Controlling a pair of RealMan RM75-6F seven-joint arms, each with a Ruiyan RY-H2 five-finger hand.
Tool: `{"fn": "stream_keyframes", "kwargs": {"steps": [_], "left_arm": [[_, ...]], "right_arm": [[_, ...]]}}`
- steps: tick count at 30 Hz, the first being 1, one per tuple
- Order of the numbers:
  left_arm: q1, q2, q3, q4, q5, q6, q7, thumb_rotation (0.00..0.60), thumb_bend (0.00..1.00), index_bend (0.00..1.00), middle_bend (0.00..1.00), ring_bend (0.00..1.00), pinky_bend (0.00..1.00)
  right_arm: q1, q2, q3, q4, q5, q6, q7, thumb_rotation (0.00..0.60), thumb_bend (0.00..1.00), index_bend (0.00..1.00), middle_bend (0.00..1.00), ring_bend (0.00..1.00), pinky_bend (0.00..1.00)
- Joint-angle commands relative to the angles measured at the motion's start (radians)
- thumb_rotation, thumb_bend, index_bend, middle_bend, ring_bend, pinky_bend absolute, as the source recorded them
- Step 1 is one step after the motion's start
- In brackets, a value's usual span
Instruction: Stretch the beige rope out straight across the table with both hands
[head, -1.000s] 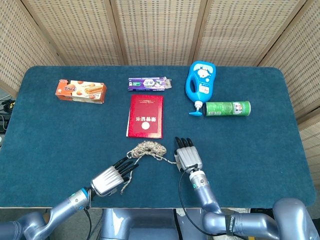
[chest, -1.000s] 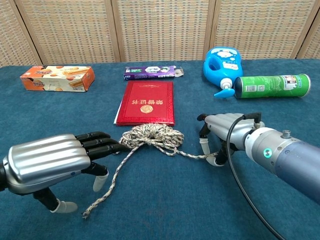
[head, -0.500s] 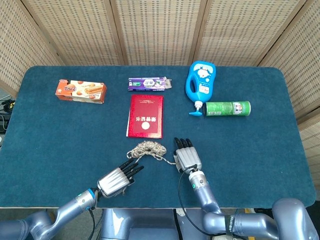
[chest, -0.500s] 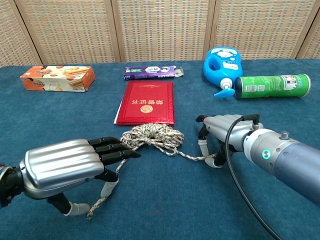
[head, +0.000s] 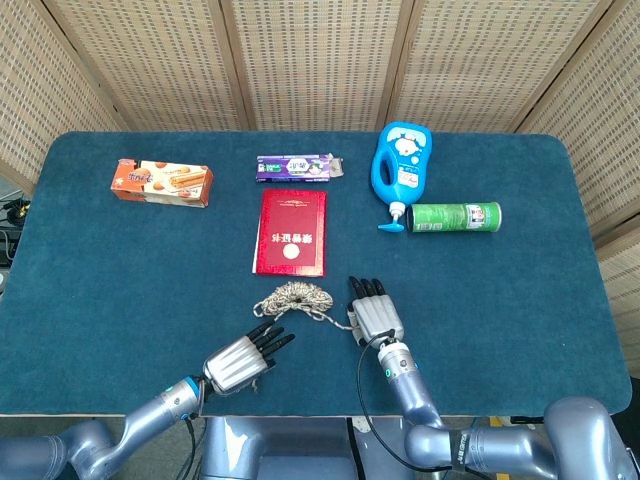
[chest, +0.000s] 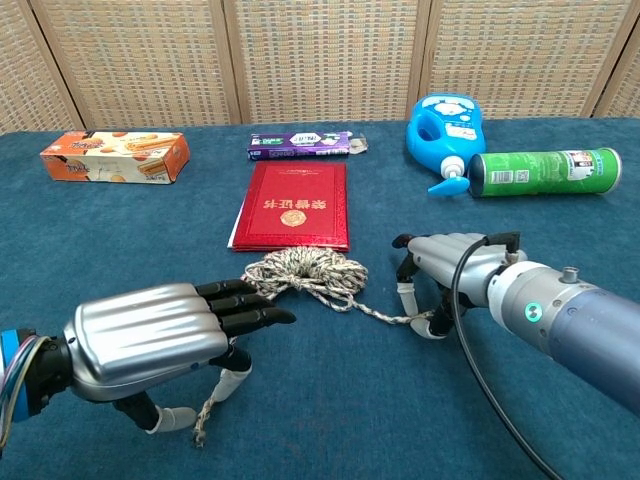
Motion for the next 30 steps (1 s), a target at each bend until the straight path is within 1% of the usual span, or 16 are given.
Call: {"fn": "stream_keyframes", "kwargs": {"steps": [1,10,17,25,30], "left_arm": [[-0.003,-0.007,0.001,0.001,-0.008,-0.007,0.010,0.600,0.30,0.53,0.00,0.00,0.00],[-0.012,-0.026,0.004,0.006,-0.030,-0.025,0.035,0.600,0.32,0.54,0.00,0.00,0.00],[-0.019,-0.036,0.005,0.001,-0.040,-0.033,0.050,0.600,0.37,0.56,0.00,0.00,0.00],[-0.020,-0.039,0.008,-0.003,-0.057,-0.033,0.065,0.600,0.39,0.57,0.00,0.00,0.00],[-0.023,-0.042,0.010,0.000,-0.064,-0.030,0.064,0.600,0.40,0.62,0.00,0.00,0.00]], "right_arm": [[0.000,0.001,0.000,-0.001,-0.001,0.000,0.000,0.600,0.53,0.62,0.00,0.00,0.00],[-0.002,0.004,0.000,0.000,-0.002,-0.003,0.005,0.600,0.53,0.62,0.00,0.00,0.00],[-0.002,0.008,-0.001,-0.002,-0.003,-0.005,0.008,0.600,0.53,0.63,0.00,0.00,0.00],[-0.003,0.009,-0.002,0.002,-0.005,-0.011,0.015,0.600,0.53,0.63,0.00,0.00,0.00],[-0.004,0.008,-0.002,0.003,-0.009,-0.011,0.018,0.600,0.53,0.63,0.00,0.00,0.00]]}}
